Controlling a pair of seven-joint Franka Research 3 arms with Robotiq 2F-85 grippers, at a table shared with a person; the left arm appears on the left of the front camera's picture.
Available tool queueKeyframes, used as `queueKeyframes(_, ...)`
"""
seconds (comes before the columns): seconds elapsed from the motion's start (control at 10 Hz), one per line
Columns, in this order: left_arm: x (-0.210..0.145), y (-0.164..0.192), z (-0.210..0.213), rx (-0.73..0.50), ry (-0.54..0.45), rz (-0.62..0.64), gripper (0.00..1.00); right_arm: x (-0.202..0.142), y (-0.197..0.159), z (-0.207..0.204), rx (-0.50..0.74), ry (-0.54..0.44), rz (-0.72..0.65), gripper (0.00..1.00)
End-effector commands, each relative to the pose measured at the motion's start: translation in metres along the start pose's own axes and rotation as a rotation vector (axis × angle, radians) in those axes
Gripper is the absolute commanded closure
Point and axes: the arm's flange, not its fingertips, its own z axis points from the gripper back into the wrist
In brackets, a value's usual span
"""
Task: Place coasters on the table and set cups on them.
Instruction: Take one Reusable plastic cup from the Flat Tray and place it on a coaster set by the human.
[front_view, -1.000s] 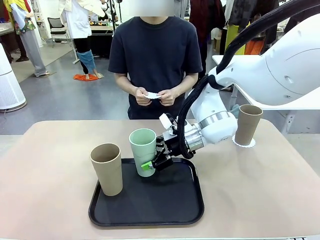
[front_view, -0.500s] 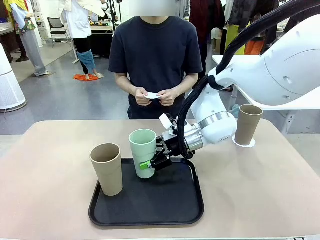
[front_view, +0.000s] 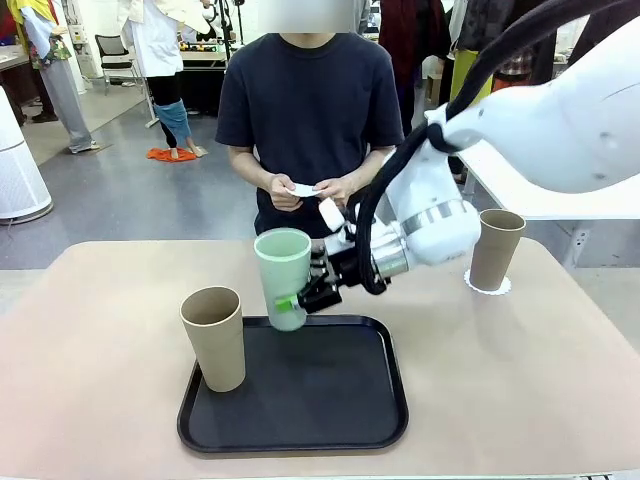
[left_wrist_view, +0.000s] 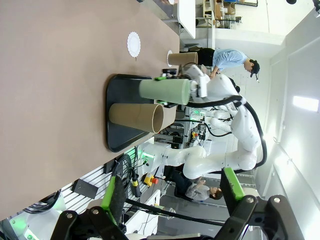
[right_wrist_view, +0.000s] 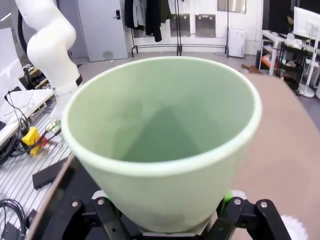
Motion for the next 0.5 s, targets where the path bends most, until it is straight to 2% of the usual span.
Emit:
queueKeyframes(0.0, 0.0, -0.001, 0.001, -0.008, -0.018, -0.007, 0.0, 0.071, 0.025, 0.009, -0.068, 0.012, 0.038, 0.21)
queueKeyframes(0.2, 0.0, -0.001, 0.001, -0.008, -0.018, -0.007, 0.0, 0.107, 0.035, 0.012, -0.078, 0.022, 0.058, 0.21)
queueKeyframes(0.4, 0.0, -0.001, 0.001, -0.008, -0.018, -0.007, 0.0, 0.106, 0.034, 0.014, -0.084, 0.02, 0.04, 0.21)
